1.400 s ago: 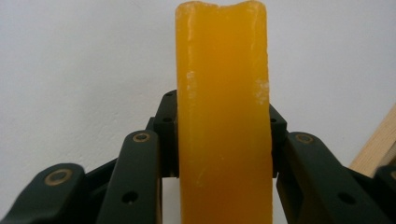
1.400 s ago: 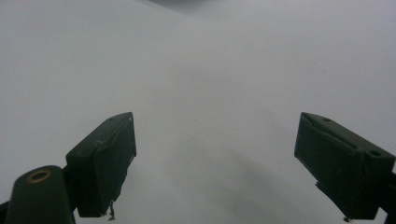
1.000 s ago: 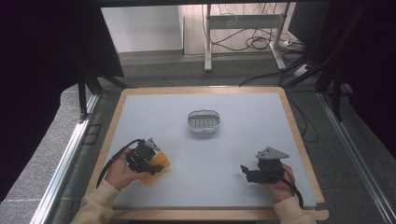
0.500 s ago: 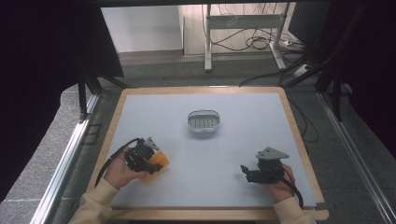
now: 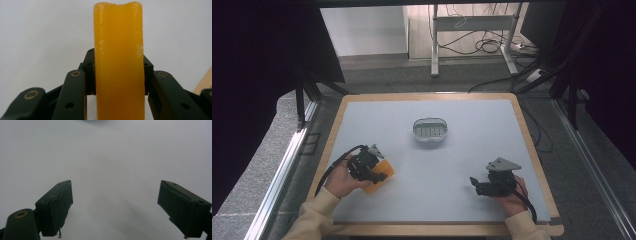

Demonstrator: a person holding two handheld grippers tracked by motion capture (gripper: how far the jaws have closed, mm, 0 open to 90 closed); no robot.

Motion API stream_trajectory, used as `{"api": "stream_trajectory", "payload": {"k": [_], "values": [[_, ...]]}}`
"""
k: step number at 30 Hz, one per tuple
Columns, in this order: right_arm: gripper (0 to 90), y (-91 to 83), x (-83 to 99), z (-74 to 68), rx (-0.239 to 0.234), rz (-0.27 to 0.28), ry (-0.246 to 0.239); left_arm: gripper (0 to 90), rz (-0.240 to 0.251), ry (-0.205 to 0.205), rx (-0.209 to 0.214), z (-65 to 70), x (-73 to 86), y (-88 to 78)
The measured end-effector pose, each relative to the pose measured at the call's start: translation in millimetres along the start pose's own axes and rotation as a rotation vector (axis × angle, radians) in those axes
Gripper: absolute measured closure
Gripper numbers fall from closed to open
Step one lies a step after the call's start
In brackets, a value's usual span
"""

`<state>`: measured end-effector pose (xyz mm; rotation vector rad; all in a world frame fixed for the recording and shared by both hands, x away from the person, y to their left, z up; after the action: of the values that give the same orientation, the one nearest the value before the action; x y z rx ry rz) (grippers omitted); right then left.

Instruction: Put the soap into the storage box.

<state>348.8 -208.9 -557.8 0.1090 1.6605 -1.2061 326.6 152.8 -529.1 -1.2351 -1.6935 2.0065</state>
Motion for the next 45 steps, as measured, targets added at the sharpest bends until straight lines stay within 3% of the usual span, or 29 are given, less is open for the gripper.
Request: {"api": "stream_trajectory", "payload": {"k": [45], "values": [[12.8,1.1,1.8,0.0,0.003,-0.011,0.0,61.9,0.05,0.053,-0.016,-0.1,-41.5,-11.4]]}}
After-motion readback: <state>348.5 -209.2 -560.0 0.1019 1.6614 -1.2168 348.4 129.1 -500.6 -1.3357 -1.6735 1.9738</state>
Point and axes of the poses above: each handheld gripper's, and its own axes: y roughly forward along the jaws, x roughly out of its underside, z roughly to its right, the point moved 7 cm from there along y, roughly forward along the jaws, and after that the axes turned 5 degrees about -x, right-handed, at the moved point
